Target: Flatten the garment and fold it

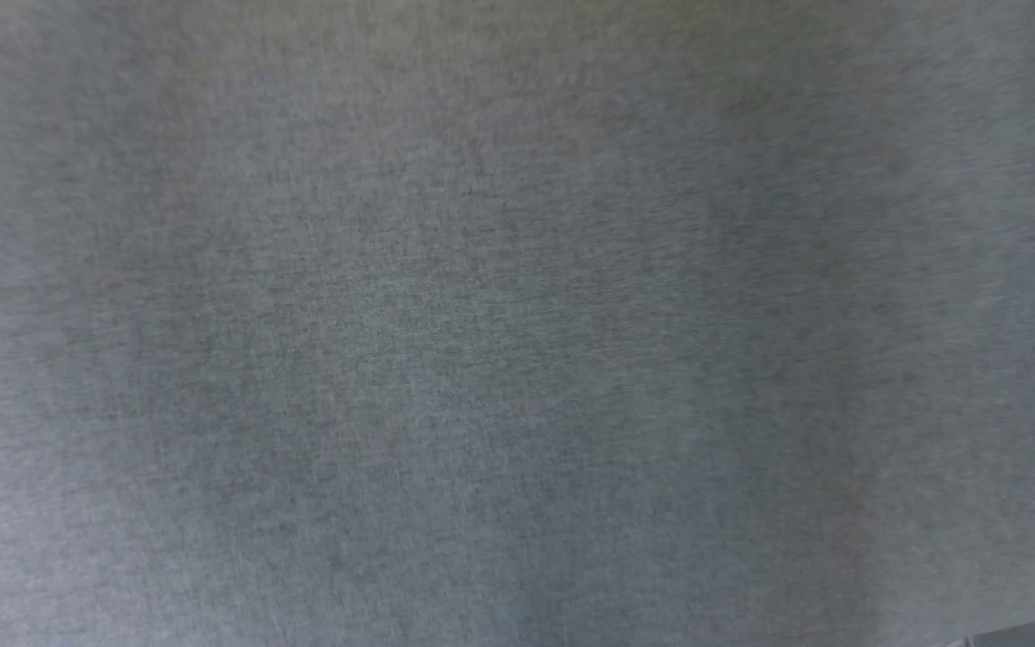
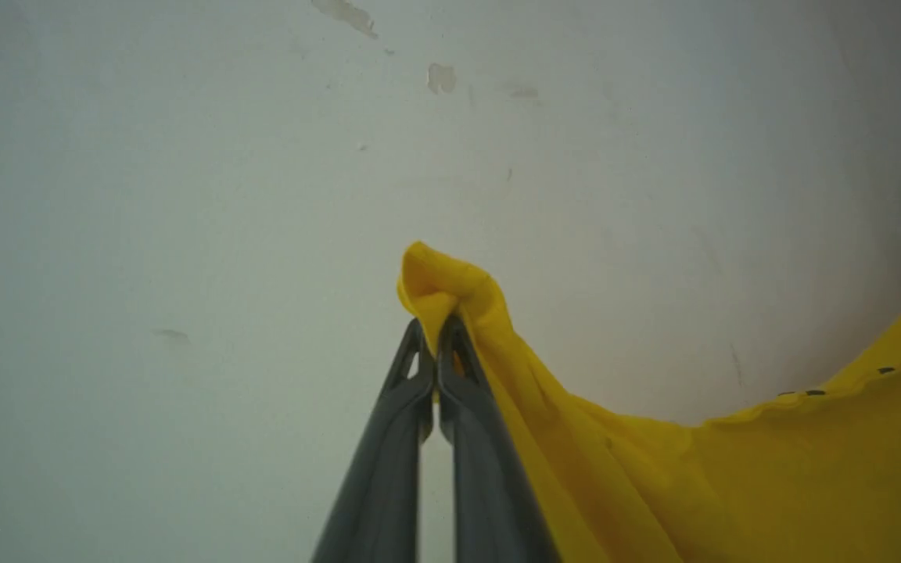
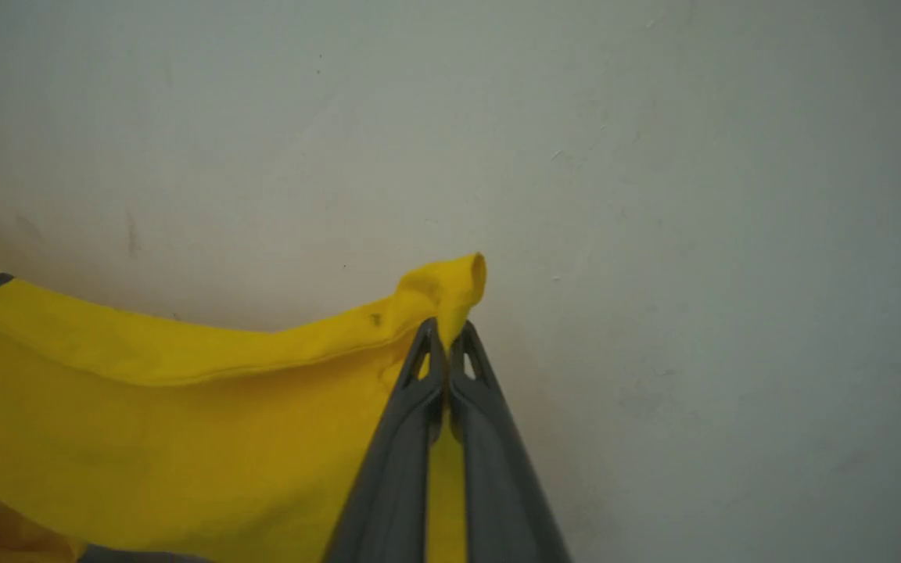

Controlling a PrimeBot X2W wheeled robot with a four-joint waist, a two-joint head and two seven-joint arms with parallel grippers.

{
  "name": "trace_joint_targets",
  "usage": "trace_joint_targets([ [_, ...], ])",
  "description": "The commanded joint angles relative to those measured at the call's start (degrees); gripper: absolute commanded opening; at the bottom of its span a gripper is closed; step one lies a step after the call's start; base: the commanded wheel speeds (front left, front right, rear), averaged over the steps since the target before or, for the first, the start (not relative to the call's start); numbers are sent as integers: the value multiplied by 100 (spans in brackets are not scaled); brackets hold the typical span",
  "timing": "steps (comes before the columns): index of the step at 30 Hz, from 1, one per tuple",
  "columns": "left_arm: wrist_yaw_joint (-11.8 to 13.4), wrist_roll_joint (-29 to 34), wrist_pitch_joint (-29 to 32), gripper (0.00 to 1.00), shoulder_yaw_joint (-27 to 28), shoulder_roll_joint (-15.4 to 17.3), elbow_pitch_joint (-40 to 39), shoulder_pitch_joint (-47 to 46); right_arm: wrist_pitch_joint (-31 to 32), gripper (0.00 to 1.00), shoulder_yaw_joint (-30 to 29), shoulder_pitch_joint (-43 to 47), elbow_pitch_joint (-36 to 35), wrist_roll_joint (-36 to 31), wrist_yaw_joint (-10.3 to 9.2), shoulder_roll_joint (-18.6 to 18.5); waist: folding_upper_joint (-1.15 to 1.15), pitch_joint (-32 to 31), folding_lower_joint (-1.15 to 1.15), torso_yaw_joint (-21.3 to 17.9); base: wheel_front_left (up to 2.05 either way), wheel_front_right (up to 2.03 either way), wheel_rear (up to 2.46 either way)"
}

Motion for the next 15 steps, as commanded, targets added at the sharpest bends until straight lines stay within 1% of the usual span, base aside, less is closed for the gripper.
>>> trace_joint_targets([
  [1, -34, -135, -92, 0, -62, 82, -75, 214, -86, 0, 137, 154, -12, 144, -5, -74, 0, 556, -1, 95, 0, 0, 0],
  [5, -36, -588, -280, 0, -37, 181, -506, 682, -143, 0, 562, 483, -401, 690, -5, -359, 0, 642, -1, 321, 0, 0, 0],
  [9, 2, -988, -393, 0, -14, 328, -1165, 1454, -18, 0, 817, 1181, -1268, 1407, -5, -895, 0, 477, -1, 595, 0, 0, 0],
  [12, 189, -1308, -431, 0, 62, 438, -1773, 2177, 149, 0, 688, 2002, -2050, 1840, -5, -1329, 0, 267, -1, 745, 0, 0, 0],
  [15, 452, -1562, -388, 0, 85, 589, -2462, 2974, 330, 0, 331, 2898, -2762, 2141, -5, -1593, 0, 64, -1, 846, 0, 0, 0],
])
